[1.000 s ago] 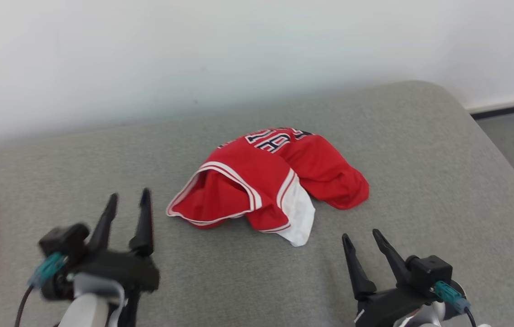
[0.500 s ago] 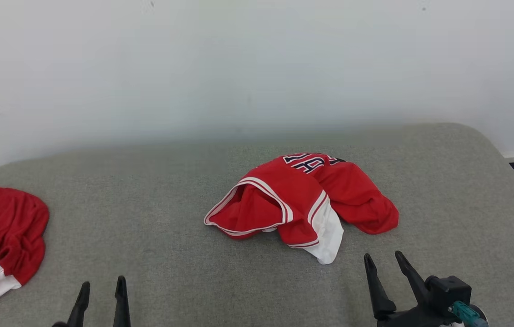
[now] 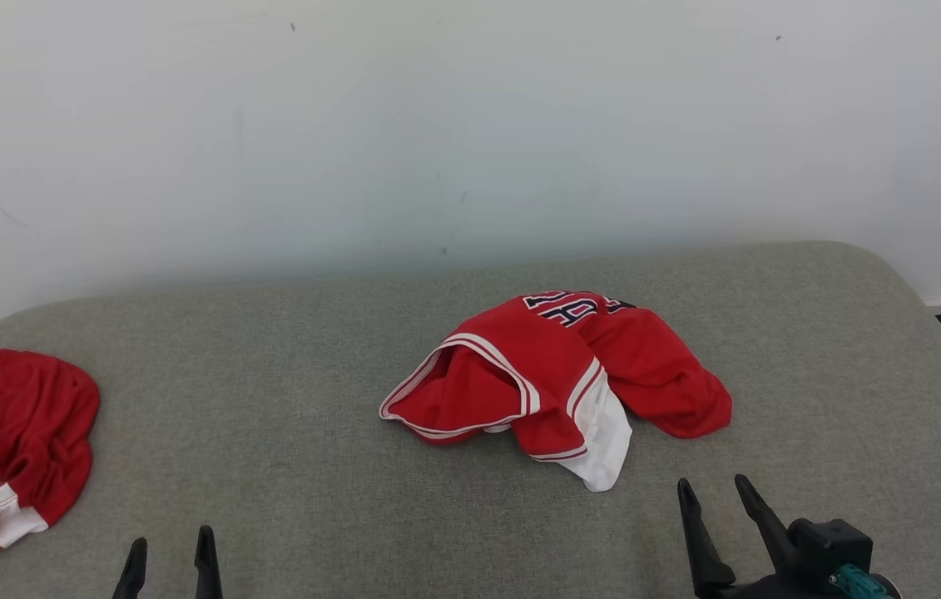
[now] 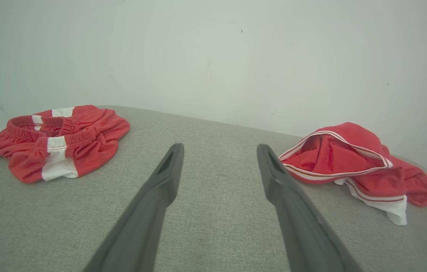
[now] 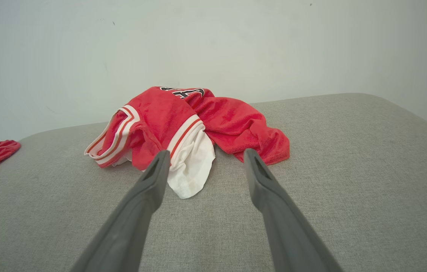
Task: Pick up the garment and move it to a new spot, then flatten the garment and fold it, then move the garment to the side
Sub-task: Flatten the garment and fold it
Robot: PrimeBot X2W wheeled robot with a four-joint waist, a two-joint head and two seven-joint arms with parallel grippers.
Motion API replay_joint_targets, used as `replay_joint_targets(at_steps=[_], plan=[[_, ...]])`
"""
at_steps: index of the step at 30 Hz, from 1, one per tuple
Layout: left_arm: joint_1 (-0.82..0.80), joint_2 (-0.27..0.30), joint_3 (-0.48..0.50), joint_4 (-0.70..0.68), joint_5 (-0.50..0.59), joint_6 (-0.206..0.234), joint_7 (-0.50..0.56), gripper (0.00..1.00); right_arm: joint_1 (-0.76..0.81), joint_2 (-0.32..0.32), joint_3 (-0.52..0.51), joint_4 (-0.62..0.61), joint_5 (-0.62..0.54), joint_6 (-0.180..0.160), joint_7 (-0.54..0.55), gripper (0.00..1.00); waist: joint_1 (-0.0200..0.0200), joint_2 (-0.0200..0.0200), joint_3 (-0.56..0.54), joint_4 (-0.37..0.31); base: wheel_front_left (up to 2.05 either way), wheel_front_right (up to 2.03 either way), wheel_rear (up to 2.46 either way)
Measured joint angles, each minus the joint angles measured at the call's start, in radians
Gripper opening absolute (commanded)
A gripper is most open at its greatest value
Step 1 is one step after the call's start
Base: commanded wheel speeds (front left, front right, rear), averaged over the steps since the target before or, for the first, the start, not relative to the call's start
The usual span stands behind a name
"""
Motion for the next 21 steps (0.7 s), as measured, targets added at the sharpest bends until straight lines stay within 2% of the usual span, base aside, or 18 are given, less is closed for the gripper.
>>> replay_joint_targets(at_steps=[15,21], plan=[[-0.003,-0.020,-0.014,0.010,0.004,-0.001,0.003,1.00,-0.002,0.000,0.012,-0.011,0.001,0.000,0.005,1.00,0.0002,0.0000,0.011,-0.011,0.00,0.00,0.00],[-0.053,-0.031,-0.077,0.026,-0.012,-0.012,0.073,1.00,-0.012,0.000,0.025,-0.013,0.003,0.000,0.006,1.00,0.0002,0.0000,0.022,-0.045,0.00,0.00,0.00]])
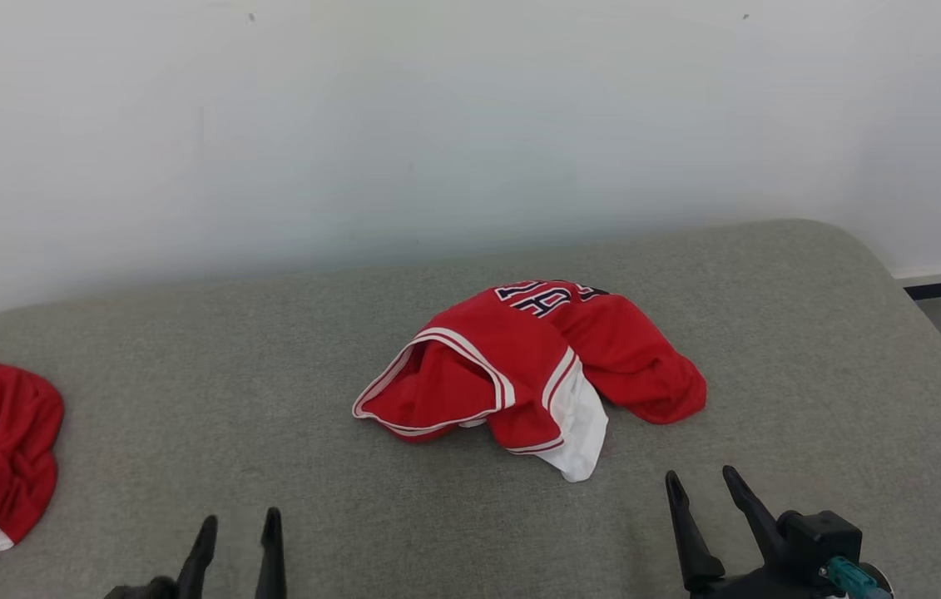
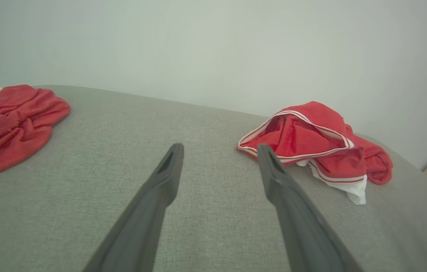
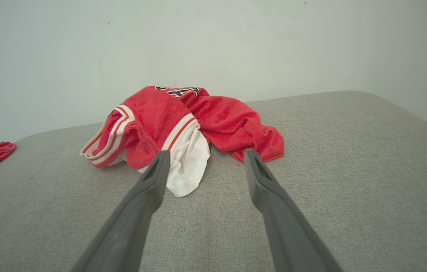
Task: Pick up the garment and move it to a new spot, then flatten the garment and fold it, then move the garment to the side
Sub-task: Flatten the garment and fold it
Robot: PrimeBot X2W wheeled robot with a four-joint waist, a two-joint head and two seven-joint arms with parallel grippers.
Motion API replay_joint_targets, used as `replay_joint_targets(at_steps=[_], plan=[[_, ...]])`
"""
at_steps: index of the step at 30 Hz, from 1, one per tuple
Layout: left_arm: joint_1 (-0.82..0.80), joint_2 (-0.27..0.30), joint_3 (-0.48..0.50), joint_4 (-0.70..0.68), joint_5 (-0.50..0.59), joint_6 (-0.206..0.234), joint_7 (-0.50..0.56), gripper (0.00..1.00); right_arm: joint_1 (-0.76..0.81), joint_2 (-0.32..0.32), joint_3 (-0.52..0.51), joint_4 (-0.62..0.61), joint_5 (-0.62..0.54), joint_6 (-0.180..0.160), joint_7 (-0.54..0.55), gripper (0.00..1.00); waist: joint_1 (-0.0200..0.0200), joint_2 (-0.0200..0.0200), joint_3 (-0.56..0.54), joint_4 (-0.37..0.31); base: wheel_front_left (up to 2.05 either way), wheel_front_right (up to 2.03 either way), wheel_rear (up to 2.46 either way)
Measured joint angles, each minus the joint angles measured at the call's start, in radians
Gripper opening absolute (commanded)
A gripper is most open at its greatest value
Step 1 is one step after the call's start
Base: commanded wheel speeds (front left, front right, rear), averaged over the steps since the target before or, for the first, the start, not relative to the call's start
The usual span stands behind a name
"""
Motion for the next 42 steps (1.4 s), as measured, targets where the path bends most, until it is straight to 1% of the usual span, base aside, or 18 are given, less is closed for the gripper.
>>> replay_joint_targets(at_steps=[4,10,15,18,22,25,29,34,38,40,42], plan=[[-0.056,-0.009,-0.055,0.032,-0.019,-0.016,0.038,1.00,-0.010,0.000,0.012,-0.003,0.000,0.000,0.003,1.00,0.0000,0.0000,0.012,-0.036,0.00,0.00,0.00],[-0.148,-0.017,-0.130,0.122,-0.068,-0.033,0.068,1.00,-0.038,0.000,0.033,-0.007,0.000,0.000,0.005,1.00,0.0000,0.0001,0.037,-0.108,0.00,0.00,0.00],[-0.217,-0.019,-0.205,0.202,-0.110,-0.030,0.099,1.00,-0.049,0.000,0.040,-0.009,0.001,0.000,0.003,1.00,0.0001,0.0000,0.063,-0.178,0.00,0.00,0.00],[-0.257,-0.021,-0.250,0.240,-0.149,-0.014,0.112,1.00,-0.062,0.000,0.041,-0.004,0.005,0.000,-0.002,1.00,0.0000,0.0000,0.080,-0.220,0.00,0.00,0.00],[-0.321,-0.021,-0.291,0.289,-0.188,0.023,0.123,1.00,-0.067,0.000,0.042,0.004,0.010,0.000,-0.010,1.00,0.0001,0.0001,0.104,-0.275,0.00,0.00,0.00],[-0.370,-0.021,-0.312,0.326,-0.203,0.061,0.132,1.00,-0.077,-0.001,0.042,0.011,0.016,0.000,-0.019,1.00,0.0001,0.0001,0.123,-0.311,0.00,0.00,0.00],[-0.432,-0.022,-0.325,0.376,-0.218,0.137,0.139,1.00,-0.081,-0.001,0.043,0.022,0.018,0.000,-0.026,1.00,0.0001,0.0001,0.146,-0.350,0.00,0.00,0.00],[-0.486,-0.022,-0.326,0.427,-0.222,0.210,0.135,1.00,-0.083,-0.001,0.046,0.030,0.021,0.000,-0.032,1.00,0.0001,0.0001,0.169,-0.383,0.00,0.00,0.00],[-0.514,-0.022,-0.322,0.468,-0.212,0.263,0.119,1.00,-0.084,-0.001,0.047,0.036,0.021,0.000,-0.036,1.00,0.0001,0.0001,0.174,-0.392,0.00,0.00,0.00],[-0.526,-0.022,-0.316,0.486,-0.211,0.276,0.116,1.00,-0.084,0.000,0.050,0.039,0.022,0.000,-0.037,1.00,0.0000,0.0001,0.172,-0.391,0.00,0.00,0.00],[-0.529,-0.021,-0.307,0.501,-0.225,0.276,0.111,1.00,-0.086,0.000,0.054,0.041,0.024,0.000,-0.037,1.00,0.0000,0.0001,0.170,-0.392,0.00,0.00,0.00]])
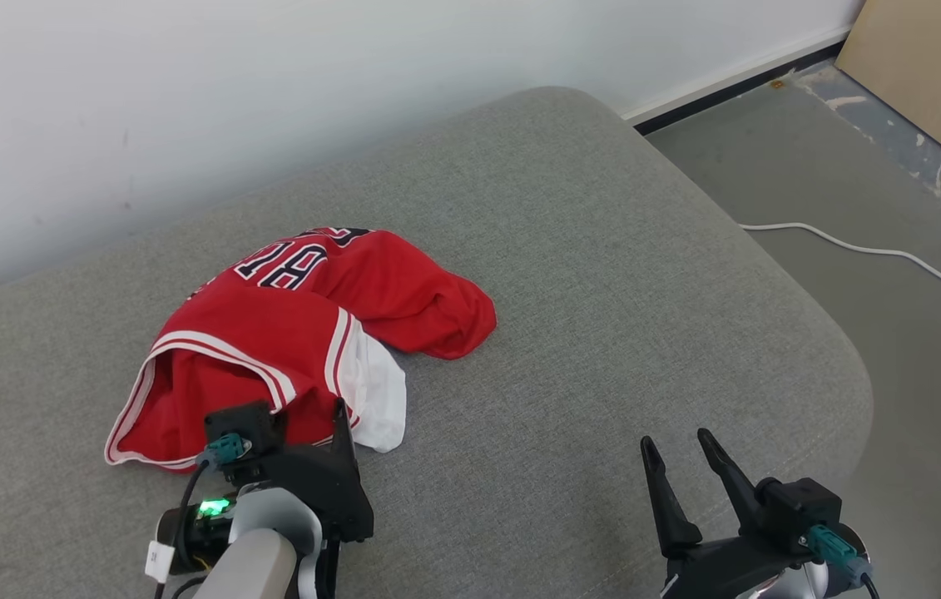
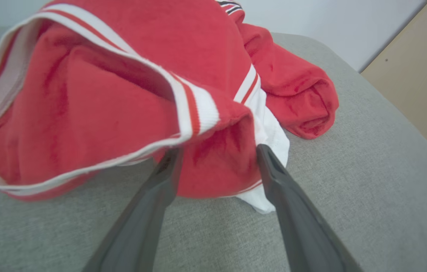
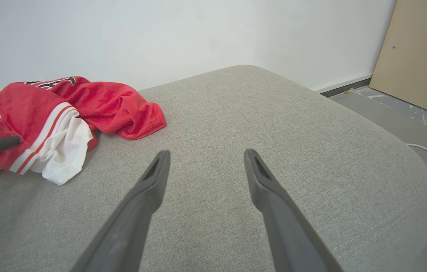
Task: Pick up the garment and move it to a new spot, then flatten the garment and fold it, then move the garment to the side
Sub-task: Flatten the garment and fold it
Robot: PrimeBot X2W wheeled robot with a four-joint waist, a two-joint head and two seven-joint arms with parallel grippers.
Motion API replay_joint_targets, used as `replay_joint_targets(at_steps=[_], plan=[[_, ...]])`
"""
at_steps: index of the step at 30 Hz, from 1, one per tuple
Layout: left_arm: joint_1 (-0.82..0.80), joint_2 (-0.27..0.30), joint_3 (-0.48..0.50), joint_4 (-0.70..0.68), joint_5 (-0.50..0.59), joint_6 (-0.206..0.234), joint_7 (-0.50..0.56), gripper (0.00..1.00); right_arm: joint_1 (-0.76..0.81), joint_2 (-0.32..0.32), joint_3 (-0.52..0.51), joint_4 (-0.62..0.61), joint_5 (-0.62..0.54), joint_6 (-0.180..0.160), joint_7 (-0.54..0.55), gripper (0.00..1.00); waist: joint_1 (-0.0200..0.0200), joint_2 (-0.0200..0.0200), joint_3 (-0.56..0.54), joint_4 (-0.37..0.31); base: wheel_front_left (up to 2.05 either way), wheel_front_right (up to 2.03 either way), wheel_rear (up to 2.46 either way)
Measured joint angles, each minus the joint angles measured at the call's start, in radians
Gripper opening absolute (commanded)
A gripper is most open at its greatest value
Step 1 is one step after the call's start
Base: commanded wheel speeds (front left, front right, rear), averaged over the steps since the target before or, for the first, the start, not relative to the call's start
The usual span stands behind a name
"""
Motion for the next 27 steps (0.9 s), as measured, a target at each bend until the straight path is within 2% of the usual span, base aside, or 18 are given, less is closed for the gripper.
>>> replay_joint_targets(at_steps=[6,7,8,9,18,24,27], plan=[[-0.024,0.000,-0.001,0.030,-0.018,-0.002,-0.017,1.00,-0.005,0.000,0.007,0.002,0.000,0.000,0.000,1.00,0.0000,0.0000,-0.004,0.000,0.00,0.00,0.00],[-0.028,-0.001,-0.004,0.037,-0.022,-0.002,-0.017,0.92,-0.007,0.000,0.009,0.002,0.000,0.000,0.000,1.00,-0.0001,0.0000,-0.004,0.000,0.00,0.00,0.00],[-0.034,-0.001,-0.007,0.047,-0.028,-0.002,-0.018,0.35,-0.008,0.000,0.010,0.002,0.000,0.000,0.000,1.00,0.0000,0.0000,-0.004,0.000,0.00,0.00,0.00],[-0.041,0.000,-0.010,0.055,-0.031,-0.006,-0.018,0.00,-0.008,0.000,0.011,0.002,0.001,0.000,0.000,1.00,0.0000,0.0000,-0.004,0.000,0.00,0.00,0.00],[-0.102,0.000,-0.057,0.066,-0.091,-0.059,-0.079,0.00,-0.006,0.000,-0.009,0.001,-0.003,0.000,0.002,1.00,0.0000,0.0000,-0.006,0.024,0.00,0.00,0.00],[-0.207,0.000,-0.111,0.005,-0.128,-0.118,-0.104,0.00,-0.005,0.000,-0.005,0.002,-0.001,0.000,0.006,1.00,0.0000,0.0000,-0.016,0.051,0.00,0.00,0.00],[-0.284,0.000,-0.139,-0.032,-0.141,-0.131,-0.108,0.00,-0.006,0.000,-0.005,0.004,0.000,0.000,0.006,1.00,0.0000,0.0000,-0.025,0.058,0.00,0.00,0.00]])
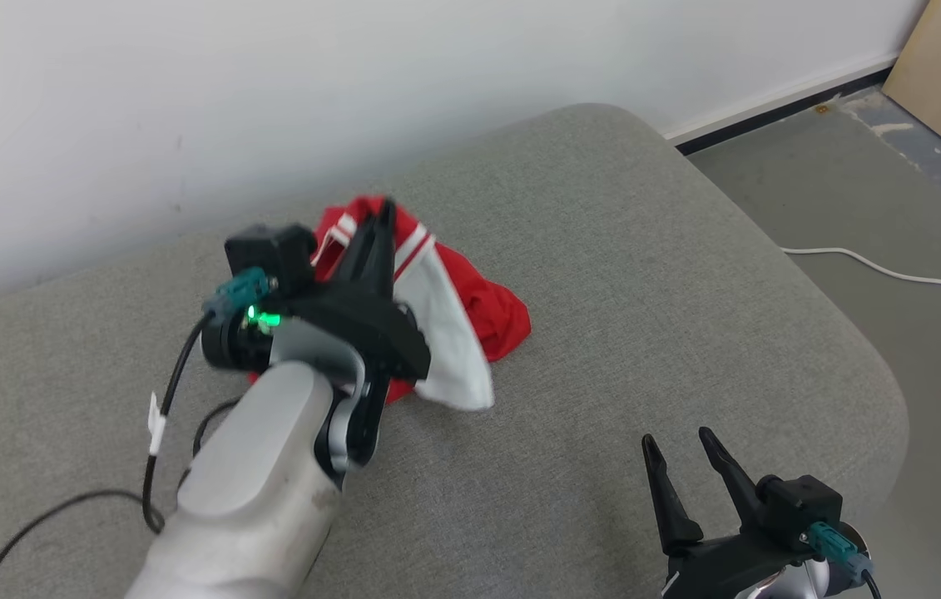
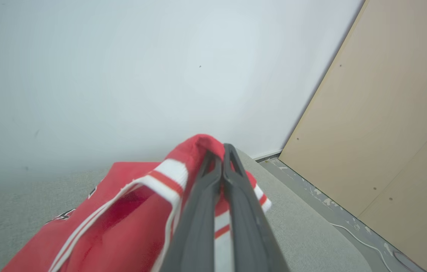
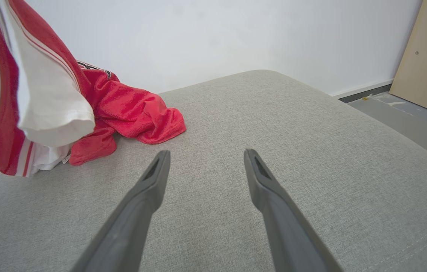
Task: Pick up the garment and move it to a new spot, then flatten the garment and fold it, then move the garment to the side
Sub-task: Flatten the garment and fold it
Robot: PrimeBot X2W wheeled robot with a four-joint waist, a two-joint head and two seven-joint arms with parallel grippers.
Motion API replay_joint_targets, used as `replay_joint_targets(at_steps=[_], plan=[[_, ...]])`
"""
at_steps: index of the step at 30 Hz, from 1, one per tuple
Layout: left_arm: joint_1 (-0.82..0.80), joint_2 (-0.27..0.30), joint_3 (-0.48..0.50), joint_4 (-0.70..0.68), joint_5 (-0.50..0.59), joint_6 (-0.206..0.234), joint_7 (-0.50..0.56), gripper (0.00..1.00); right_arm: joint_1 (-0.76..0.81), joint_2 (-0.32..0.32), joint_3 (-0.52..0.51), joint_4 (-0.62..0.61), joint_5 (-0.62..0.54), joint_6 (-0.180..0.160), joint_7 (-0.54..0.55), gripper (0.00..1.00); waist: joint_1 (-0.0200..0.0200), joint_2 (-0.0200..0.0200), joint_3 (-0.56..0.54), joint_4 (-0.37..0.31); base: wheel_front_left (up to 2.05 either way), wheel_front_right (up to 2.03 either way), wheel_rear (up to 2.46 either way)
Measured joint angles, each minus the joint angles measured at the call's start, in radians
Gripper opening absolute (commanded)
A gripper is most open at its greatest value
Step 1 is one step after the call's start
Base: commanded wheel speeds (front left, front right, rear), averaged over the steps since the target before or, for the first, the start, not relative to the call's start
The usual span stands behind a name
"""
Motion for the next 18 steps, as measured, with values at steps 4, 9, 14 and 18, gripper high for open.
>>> replay_joint_targets(at_steps=[4,9,14,18], plan=[[-0.082,0.000,-0.024,-0.049,-0.042,-0.013,-0.010,0.00,0.000,0.000,0.001,0.002,0.000,0.000,0.000,1.00,0.0000,0.0000,-0.008,0.002,0.00,0.00,0.00],[-0.110,-0.001,-0.055,-0.125,-0.134,-0.026,-0.019,0.00,0.003,0.000,-0.019,0.005,0.000,0.000,-0.003,1.00,0.0000,0.0000,-0.013,0.013,0.00,0.00,0.00],[-0.009,0.013,-0.063,-0.170,-0.185,-0.026,0.003,0.00,0.019,0.000,-0.040,0.005,0.000,0.000,-0.006,1.00,0.0000,0.0000,-0.017,0.049,0.00,0.00,0.00],[0.142,0.116,-0.068,-0.207,-0.195,-0.004,0.049,0.00,0.032,0.000,-0.049,0.002,-0.001,0.000,-0.005,1.00,0.0000,0.0000,-0.022,0.091,0.00,0.00,0.00]])
